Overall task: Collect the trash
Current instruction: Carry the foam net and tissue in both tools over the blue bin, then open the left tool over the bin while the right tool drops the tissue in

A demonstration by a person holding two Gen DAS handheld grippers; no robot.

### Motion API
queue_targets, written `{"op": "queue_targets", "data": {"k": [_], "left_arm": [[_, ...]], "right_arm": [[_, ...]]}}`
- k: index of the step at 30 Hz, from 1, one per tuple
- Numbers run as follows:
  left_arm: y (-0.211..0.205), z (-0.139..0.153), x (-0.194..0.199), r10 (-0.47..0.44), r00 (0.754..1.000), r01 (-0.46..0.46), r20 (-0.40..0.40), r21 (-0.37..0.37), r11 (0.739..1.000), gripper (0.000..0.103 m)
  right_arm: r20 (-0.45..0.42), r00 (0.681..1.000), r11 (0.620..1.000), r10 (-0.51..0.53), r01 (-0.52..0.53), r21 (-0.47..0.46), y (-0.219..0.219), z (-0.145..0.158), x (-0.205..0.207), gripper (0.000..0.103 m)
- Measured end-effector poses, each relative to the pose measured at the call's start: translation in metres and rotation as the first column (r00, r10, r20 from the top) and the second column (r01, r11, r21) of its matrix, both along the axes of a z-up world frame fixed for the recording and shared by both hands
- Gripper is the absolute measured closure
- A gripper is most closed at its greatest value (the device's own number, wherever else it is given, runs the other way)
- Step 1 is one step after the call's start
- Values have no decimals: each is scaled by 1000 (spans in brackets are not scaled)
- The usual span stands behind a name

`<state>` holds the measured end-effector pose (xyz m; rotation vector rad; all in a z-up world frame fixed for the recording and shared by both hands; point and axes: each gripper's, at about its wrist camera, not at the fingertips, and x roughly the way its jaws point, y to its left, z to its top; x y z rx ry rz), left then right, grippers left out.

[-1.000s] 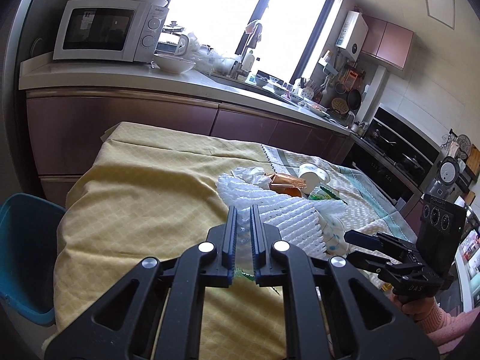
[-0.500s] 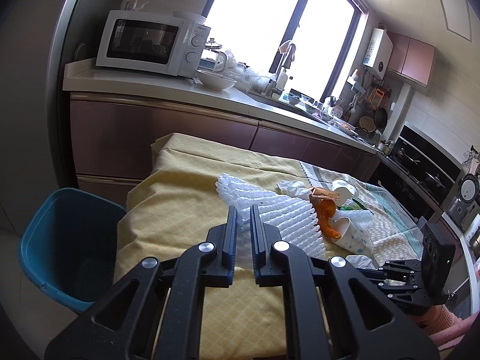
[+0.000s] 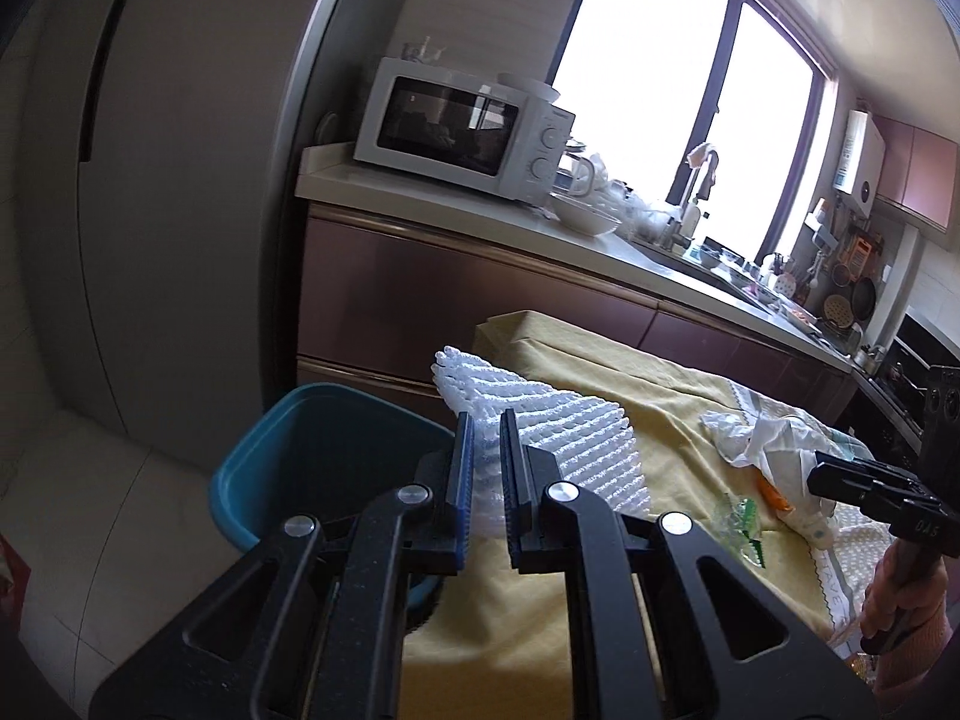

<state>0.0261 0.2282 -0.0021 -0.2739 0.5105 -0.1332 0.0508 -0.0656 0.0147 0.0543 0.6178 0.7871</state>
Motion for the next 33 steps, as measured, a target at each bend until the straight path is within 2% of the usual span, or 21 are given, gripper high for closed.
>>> {"op": "queue_targets", "data": {"k": [6,13,19,26,30,33], "left_arm": [[46,-21,3,129,990,-128,-59,22,992,94],[70,-42,23,215,971,-208,-103,77,975,94],[71,-62,49,237,959,-219,-153,126,968,94],[63,-87,77,230,950,-200,-209,155,967,92],[59,-101,83,229,945,-194,-235,161,968,91],[58,-108,90,231,940,-196,-252,157,968,84]], "right_arm": [[-83,991,994,108,-107,18,71,-14,48,90],[-165,976,989,145,-141,34,136,-31,92,89],[-228,962,989,149,-150,14,175,-52,115,89],[-299,949,993,98,-114,-39,200,-79,139,85],[-326,943,995,67,-87,-47,204,-90,148,79],[-347,937,996,51,-71,-45,203,-96,153,73]]}}
